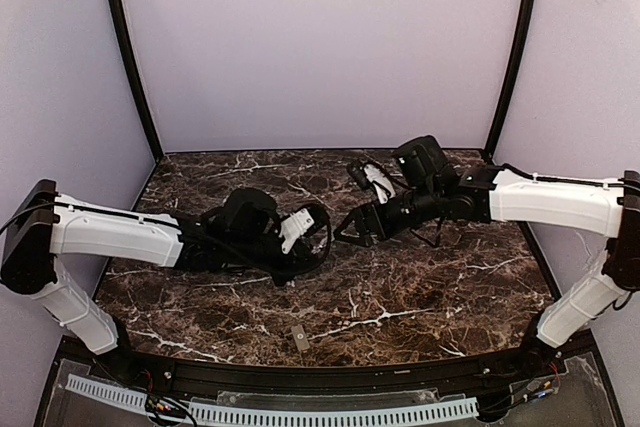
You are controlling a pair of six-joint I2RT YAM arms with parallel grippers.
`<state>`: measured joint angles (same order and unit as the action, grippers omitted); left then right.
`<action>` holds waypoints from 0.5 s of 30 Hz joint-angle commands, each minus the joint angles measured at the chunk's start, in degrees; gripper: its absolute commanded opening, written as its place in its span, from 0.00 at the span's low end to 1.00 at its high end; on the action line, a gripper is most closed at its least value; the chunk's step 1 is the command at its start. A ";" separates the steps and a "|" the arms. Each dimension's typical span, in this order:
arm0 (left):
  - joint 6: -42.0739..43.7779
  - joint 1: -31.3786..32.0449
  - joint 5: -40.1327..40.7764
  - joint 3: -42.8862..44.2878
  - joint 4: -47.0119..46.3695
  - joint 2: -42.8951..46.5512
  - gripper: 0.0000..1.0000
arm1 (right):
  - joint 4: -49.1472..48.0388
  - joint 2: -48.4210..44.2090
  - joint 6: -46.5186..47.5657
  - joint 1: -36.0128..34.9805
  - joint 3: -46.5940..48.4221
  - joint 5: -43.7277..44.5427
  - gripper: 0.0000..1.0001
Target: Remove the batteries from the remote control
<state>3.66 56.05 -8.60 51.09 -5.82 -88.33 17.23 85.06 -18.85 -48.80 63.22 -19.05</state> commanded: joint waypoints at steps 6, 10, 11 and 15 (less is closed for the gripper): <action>-12.15 -0.50 20.53 -4.59 1.87 3.00 0.00 | 0.70 -4.22 -0.39 2.80 1.63 14.09 0.99; -16.79 -1.81 25.29 -3.39 6.18 0.44 0.00 | 1.78 -4.77 -1.30 3.32 2.03 17.96 0.99; -17.52 -2.59 25.43 -2.98 6.88 -0.17 0.00 | 1.83 -4.93 -1.55 3.43 1.90 18.42 0.99; -20.83 -4.11 24.96 -1.62 10.19 -3.82 0.00 | 1.75 -5.59 -2.27 3.53 0.68 18.87 0.99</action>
<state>-11.99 53.32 13.43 47.90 -1.39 -89.17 18.44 80.93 -19.81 -45.67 63.90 -3.05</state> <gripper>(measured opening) 0.059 0.986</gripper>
